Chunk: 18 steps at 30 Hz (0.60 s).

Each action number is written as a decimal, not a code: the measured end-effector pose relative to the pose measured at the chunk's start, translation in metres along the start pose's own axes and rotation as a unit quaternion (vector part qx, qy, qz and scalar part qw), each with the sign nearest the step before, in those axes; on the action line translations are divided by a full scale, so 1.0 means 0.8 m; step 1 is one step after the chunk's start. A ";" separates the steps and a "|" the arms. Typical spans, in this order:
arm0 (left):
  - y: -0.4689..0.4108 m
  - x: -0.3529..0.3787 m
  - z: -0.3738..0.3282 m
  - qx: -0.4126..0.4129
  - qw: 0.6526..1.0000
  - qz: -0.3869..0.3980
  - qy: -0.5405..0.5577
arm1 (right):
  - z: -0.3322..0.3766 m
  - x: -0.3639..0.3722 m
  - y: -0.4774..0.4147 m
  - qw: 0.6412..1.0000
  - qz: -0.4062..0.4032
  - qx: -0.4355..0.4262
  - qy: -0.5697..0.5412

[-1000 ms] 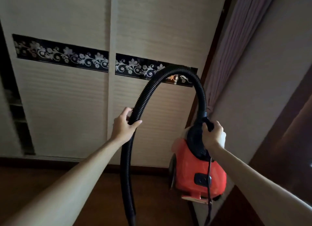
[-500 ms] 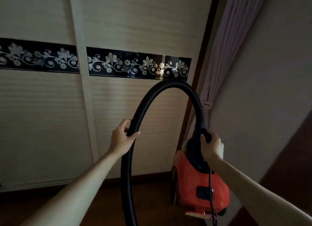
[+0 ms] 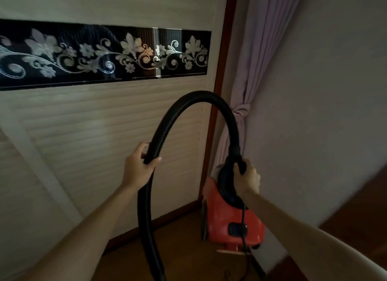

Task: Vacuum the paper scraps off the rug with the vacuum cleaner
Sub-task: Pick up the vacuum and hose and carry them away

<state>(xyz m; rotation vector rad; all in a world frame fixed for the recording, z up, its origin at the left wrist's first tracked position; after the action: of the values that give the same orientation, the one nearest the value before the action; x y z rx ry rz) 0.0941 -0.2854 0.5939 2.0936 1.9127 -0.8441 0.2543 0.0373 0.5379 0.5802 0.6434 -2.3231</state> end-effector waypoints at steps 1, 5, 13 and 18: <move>-0.011 0.009 0.003 0.000 1.000 0.008 0.002 | -0.005 0.003 -0.005 1.000 -0.005 0.007 0.002; -0.049 0.054 0.012 0.001 0.999 0.048 0.006 | -0.022 0.010 -0.025 0.999 -0.014 0.038 0.017; -0.115 0.160 0.032 0.038 0.989 0.145 -0.004 | -0.064 0.018 -0.039 0.991 -0.070 0.106 0.034; -0.163 0.238 0.080 0.035 0.969 0.246 0.008 | -0.093 0.052 -0.035 0.977 -0.117 0.171 0.059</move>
<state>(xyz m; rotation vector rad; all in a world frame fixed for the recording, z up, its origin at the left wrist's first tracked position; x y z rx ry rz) -0.0475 -0.1342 0.4737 2.4619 1.2827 -0.7847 0.2236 0.0795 0.4650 0.8432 0.3817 -2.6616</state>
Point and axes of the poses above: each hand's wrist, its own y-axis away from the middle knuckle, its own x-axis out of the palm, z = x × y, the point moved 10 cm from there along -y, towards the middle knuckle, and after that the axes turned 13 degrees about -x, right-handed, at the moved point
